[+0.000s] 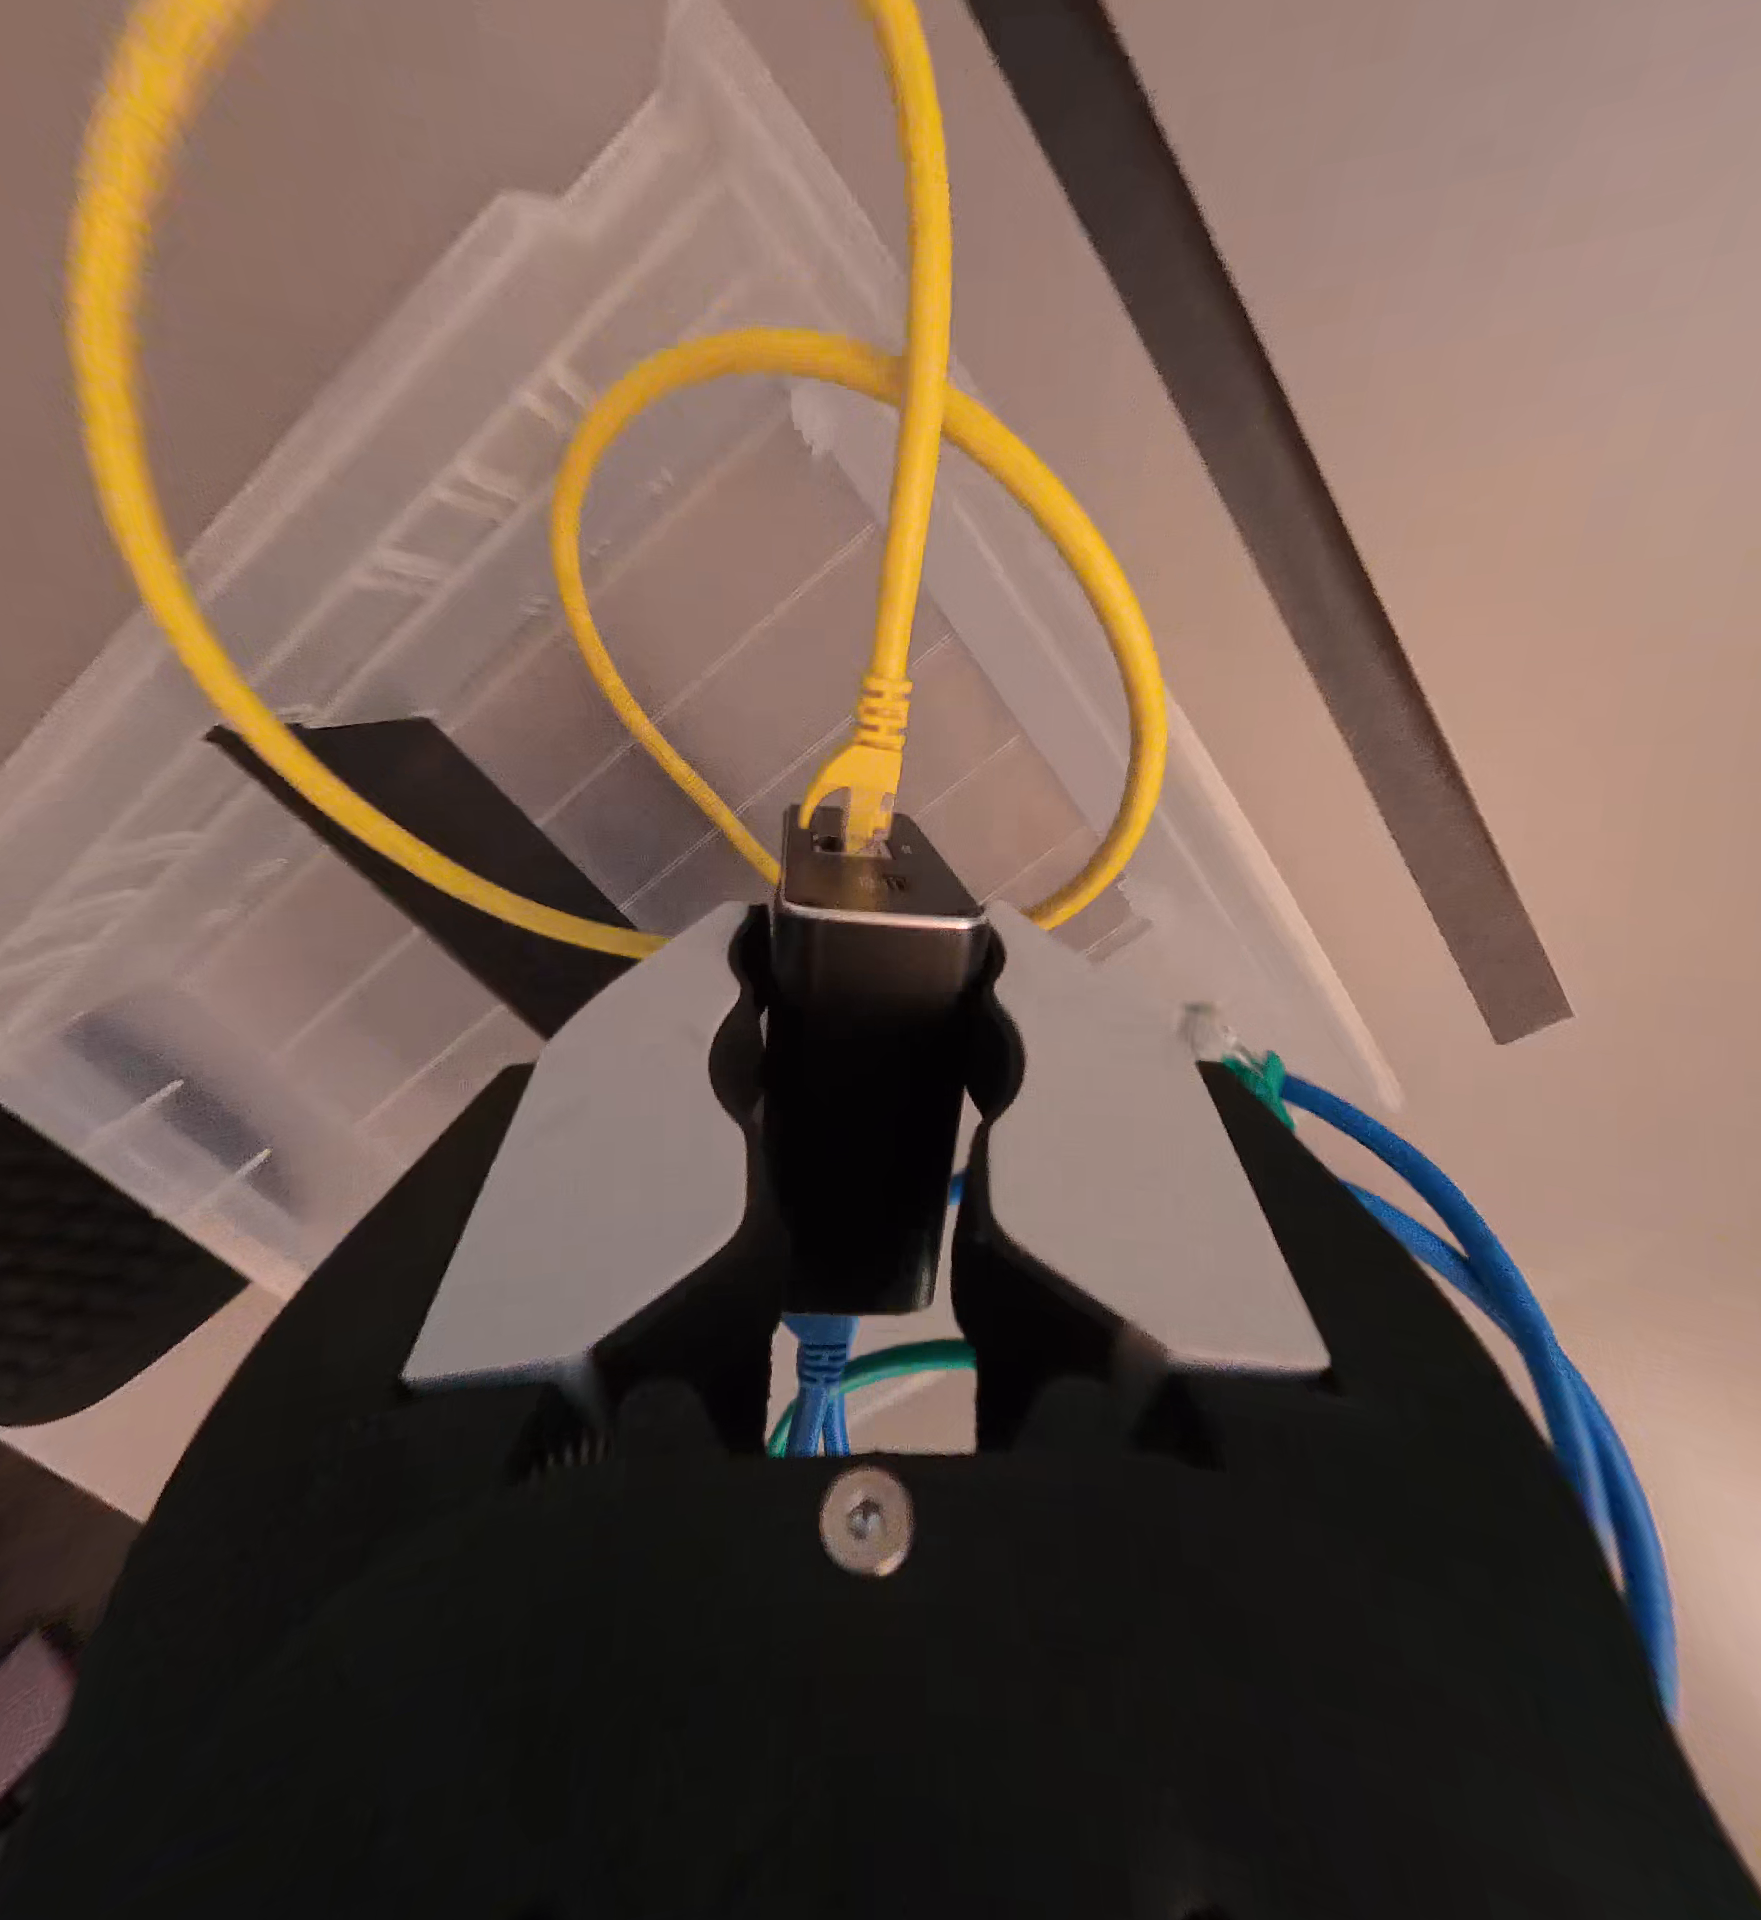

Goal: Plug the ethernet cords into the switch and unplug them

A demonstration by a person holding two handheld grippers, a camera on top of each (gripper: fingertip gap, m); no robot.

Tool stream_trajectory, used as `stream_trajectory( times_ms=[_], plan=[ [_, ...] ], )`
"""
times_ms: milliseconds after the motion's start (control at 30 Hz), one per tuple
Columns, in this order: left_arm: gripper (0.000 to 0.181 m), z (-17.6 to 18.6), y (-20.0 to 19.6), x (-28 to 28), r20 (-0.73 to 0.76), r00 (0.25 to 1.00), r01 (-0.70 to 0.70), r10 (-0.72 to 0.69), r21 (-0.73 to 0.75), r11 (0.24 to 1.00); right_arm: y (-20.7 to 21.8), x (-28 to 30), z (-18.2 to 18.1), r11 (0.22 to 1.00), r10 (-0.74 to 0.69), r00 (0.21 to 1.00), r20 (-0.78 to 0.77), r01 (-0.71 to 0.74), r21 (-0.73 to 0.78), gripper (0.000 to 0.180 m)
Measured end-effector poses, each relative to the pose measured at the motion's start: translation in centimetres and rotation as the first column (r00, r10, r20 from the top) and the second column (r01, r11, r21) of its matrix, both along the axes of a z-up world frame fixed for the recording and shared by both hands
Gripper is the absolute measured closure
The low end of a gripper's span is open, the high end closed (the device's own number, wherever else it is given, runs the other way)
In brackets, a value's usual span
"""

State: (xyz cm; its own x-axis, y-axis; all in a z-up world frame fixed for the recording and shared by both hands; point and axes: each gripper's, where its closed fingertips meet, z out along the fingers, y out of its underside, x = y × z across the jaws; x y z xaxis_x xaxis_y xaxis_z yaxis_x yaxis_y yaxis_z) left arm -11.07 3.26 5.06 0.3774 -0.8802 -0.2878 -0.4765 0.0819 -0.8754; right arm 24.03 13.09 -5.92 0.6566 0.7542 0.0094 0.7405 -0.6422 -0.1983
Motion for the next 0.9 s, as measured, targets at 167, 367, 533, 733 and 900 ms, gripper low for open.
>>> stream_trajectory(
  times_ms=[167, 367, 533, 733, 900],
  plan=[
    [0.094, 0.1, -0.3, 0.2, 0.004, 1.000, 0.011, -0.011, 0.000, 1.000, 0.8, -0.9, -1.6, 1.000, -0.009, 0.993, 0.116, 0.007, 0.015, 0.143],
    [0.093, 0.3, -0.6, 0.3, 0.008, 1.000, 0.018, -0.018, -0.005, 1.000, 0.9, -0.7, 2.5, 0.967, 0.012, 0.976, 0.217, -0.067, 0.248, 0.124],
    [0.094, 0.7, -0.8, 0.1, 0.014, 1.000, 0.020, -0.020, 0.005, 1.000, -0.8, 2.8, 11.2, 0.801, -0.207, 0.974, -0.096, 0.225, 0.555, 0.094],
    [0.094, 1.2, -1.1, 0.2, 0.038, 0.999, 0.031, -0.031, 0.002, 1.000, -7.4, 18.4, 9.0, 0.362, -0.632, 0.363, -0.684, 0.919, 0.153, 0.083],
    [0.094, 0.5, -1.3, 0.8, 0.011, 0.999, 0.037, -0.037, -0.001, 0.999, -9.5, 17.7, 0.0, 0.330, -0.719, -0.134, -0.682, 0.798, -0.504, 0.073]
  ],
)
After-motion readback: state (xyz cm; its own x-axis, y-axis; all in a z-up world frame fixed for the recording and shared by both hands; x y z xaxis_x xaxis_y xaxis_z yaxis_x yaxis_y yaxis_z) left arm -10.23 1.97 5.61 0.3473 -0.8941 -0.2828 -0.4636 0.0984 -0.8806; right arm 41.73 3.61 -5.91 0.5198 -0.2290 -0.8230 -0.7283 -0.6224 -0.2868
